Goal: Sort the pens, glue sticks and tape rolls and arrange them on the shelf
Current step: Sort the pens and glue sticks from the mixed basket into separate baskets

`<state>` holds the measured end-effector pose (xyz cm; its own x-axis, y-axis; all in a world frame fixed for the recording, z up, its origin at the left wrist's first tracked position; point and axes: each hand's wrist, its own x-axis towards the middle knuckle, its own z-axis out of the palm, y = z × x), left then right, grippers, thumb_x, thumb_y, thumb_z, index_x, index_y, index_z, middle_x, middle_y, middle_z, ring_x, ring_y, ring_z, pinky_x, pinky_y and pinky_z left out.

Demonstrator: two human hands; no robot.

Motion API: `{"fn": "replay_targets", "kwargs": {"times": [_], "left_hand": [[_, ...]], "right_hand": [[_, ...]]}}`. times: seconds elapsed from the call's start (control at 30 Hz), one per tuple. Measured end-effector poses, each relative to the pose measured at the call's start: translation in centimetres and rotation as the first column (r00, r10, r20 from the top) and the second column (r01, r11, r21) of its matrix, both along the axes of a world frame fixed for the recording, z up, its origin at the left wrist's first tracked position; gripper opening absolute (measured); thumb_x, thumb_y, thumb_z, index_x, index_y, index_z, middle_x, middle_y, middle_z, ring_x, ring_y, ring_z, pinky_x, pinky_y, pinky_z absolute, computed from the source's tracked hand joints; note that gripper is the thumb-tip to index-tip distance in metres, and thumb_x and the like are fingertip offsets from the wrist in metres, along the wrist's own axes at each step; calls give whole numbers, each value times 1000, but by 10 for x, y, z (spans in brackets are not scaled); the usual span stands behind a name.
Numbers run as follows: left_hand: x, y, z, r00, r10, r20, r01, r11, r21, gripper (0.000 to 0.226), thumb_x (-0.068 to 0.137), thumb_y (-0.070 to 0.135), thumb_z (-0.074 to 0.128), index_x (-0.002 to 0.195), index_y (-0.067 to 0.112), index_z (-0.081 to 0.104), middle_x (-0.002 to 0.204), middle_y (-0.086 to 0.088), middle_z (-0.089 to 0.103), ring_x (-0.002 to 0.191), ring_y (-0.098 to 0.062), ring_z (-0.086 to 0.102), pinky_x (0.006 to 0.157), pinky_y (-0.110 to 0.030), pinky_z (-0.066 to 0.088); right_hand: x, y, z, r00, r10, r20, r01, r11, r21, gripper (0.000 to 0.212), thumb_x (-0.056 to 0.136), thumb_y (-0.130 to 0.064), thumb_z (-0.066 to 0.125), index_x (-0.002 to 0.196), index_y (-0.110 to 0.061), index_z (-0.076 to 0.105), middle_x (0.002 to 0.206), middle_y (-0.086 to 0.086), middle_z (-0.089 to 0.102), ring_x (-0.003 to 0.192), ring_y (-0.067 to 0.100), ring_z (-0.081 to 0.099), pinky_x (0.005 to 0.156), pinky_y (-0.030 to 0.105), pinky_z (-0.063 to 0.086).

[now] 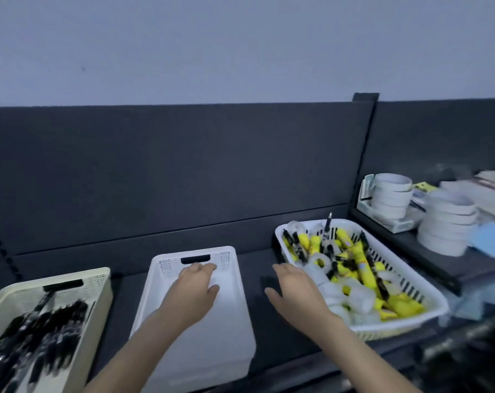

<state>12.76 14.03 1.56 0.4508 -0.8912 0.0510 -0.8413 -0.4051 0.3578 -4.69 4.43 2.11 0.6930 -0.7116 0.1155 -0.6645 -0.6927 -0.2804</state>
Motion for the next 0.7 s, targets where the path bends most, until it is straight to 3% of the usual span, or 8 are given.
{"fn": "replay_targets", "kwargs": {"times": [0.27, 0.4, 0.5, 0.6, 0.7], "left_hand": [[-116, -106, 0, 995, -94, -20, 94, 996, 5, 46, 95, 26, 42, 140, 18, 35, 142, -4, 40, 131, -22, 35, 105, -32, 34], [-141, -131, -3, 995, -89, -54, 90, 996, 18, 42, 95, 21, 42, 136, 14, 40, 136, -6, 45, 124, -23, 41, 97, -32, 40], [-145, -146, -6, 995, -63, -72, 65, 998, 13, 36, 94, 18, 42, 128, 8, 48, 130, -9, 51, 120, -24, 46, 94, -33, 43], [-143, -165, -10, 993, -60, -97, 60, 998, -10, 29, 93, 16, 43, 116, 3, 55, 118, -11, 57, 101, -23, 53, 84, -34, 44], [-138, -184, -14, 991, -61, -116, 56, 998, -38, 13, 89, 10, 41, 83, 4, 51, 80, -6, 54, 70, -20, 44, 62, -32, 37]], "right_hand": [[-130, -99, -5, 989, -139, 39, 136, 987, 89, 45, 96, -29, 43, 136, -8, 39, 139, 8, 43, 129, 23, 39, 102, 31, 36], [-162, -132, -9, 980, -187, 67, 176, 973, 149, 30, 96, -25, 45, 121, -10, 49, 126, 9, 51, 119, 25, 49, 87, 30, 40], [-175, -148, -15, 975, -213, 67, 201, 967, 159, 35, 94, -17, 44, 126, -3, 48, 129, 13, 50, 116, 26, 51, 92, 31, 40], [-177, -163, -22, 972, -226, 62, 213, 962, 173, 29, 94, -16, 43, 116, -2, 54, 119, 15, 55, 107, 28, 55, 84, 34, 43], [-169, -175, -26, 970, -243, 31, 237, 963, 127, 21, 93, -20, 43, 91, -4, 57, 100, 11, 54, 92, 24, 57, 65, 26, 35]]}}
